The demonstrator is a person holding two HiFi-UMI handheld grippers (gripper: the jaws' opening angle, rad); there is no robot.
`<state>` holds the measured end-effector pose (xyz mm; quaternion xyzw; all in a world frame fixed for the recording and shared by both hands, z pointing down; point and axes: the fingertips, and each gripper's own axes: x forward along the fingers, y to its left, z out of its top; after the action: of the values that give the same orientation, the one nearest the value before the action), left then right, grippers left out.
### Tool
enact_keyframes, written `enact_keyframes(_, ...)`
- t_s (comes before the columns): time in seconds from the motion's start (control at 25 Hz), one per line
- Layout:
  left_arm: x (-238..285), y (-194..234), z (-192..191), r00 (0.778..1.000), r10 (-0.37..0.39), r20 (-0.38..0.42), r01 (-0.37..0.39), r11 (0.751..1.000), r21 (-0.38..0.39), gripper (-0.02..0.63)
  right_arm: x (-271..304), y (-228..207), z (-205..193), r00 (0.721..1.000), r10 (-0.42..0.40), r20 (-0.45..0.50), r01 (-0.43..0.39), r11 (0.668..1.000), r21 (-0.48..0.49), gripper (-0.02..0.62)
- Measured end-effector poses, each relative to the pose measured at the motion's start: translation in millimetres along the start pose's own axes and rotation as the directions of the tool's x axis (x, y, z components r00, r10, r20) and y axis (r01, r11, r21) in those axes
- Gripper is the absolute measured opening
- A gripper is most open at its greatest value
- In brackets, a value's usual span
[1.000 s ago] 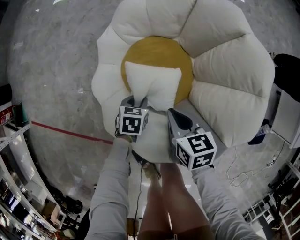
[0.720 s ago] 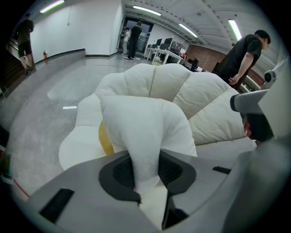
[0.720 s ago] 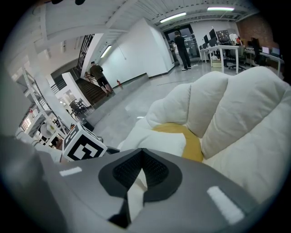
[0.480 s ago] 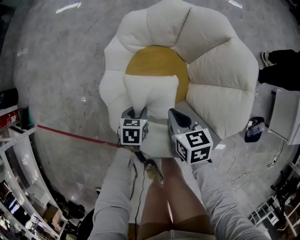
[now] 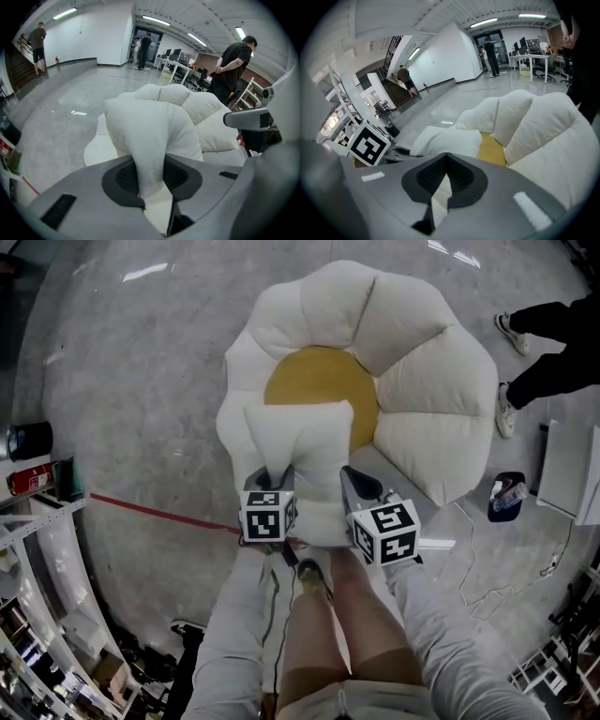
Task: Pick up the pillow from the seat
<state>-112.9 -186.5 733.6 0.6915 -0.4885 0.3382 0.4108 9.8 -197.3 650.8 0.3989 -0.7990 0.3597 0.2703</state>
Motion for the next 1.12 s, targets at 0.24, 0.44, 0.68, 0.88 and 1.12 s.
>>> enact_keyframes(0.24,-42.3,-8.7,7.7,1.000,0.008,0.023,-0.008,1.000,-0.019,0.109,-23.8,10.9,13.7,1.000,-0.006,0.005,0.006,1.000,-0.028,0.000)
enact_keyframes(0.44,-82.5,-16.1,13.8,0.999,0.018,0.040,-0.016,0.999,-0.041,0.109,-49.7,20.3,25.6,1.000,-0.015,0.004,0.015,0.999,-0.043,0.000)
enact_keyframes(0.68,-129.3,-28.5,27.4,0.997,0.022,0.078,-0.018,0.998,-0.054,0.109,-77.9,35.3,37.5,1.000,-0.003,0.005,0.004,0.997,-0.074,0.000)
enact_keyframes(0.88,-166.4,-41.9,30.5,0.995,0.030,0.100,-0.023,0.997,-0.070,0.109,-104.3,49.6,41.5,1.000,0.015,-0.002,-0.015,0.994,-0.111,0.000)
enact_keyframes(1.12,-201.9,-57.4,34.1,0.993,0.024,0.116,-0.016,0.998,-0.067,0.109,-133.3,54.7,50.3,1.000,0.018,0.001,-0.017,0.989,-0.148,0.000)
